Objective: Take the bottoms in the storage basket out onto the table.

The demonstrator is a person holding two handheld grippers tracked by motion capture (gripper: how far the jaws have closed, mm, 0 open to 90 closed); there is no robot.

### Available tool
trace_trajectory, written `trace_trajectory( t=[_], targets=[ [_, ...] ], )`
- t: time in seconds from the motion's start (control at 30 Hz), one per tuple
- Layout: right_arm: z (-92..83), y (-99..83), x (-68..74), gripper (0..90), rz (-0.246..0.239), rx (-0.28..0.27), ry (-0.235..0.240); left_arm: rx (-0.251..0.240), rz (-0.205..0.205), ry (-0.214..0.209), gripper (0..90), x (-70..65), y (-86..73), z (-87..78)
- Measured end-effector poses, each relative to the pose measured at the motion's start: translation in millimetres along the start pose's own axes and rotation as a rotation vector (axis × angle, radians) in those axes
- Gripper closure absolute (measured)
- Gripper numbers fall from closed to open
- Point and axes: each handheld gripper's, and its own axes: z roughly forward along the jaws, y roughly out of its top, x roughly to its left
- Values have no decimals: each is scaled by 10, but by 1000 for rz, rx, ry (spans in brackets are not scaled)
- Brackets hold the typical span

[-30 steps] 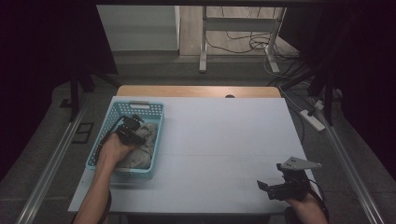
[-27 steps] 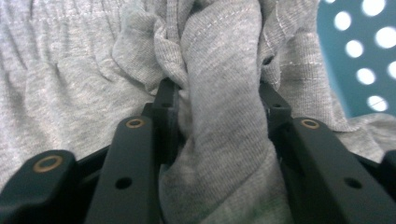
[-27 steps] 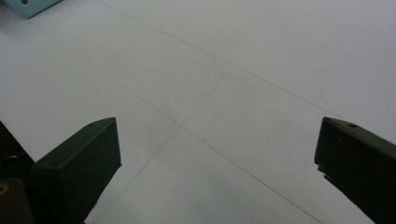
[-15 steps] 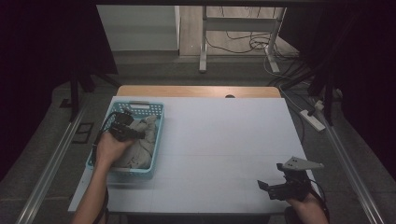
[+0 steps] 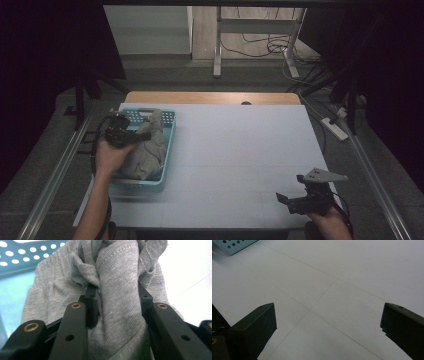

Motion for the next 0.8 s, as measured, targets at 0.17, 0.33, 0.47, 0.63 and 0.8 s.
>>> trace_trajectory(
  t=[0.17,0.33,0.47,0.63,0.8],
  targets=[
    [-3,-1,-3,7,3,-3,1,-43,30,11,635,-33,20,-79],
    [-5,-3,-4,7,4,-7,3,-91,43,17,635,-70,41,-187],
    [-5,-3,-5,7,4,-5,4,-135,52,18,635,-98,56,-269],
    [-1,-1,-1,7,1,-1,3,-187,75,19,636,-165,80,-369],
    [-3,-2,-5,7,3,-1,5,-236,93,5,635,-243,113,-474]
  ],
)
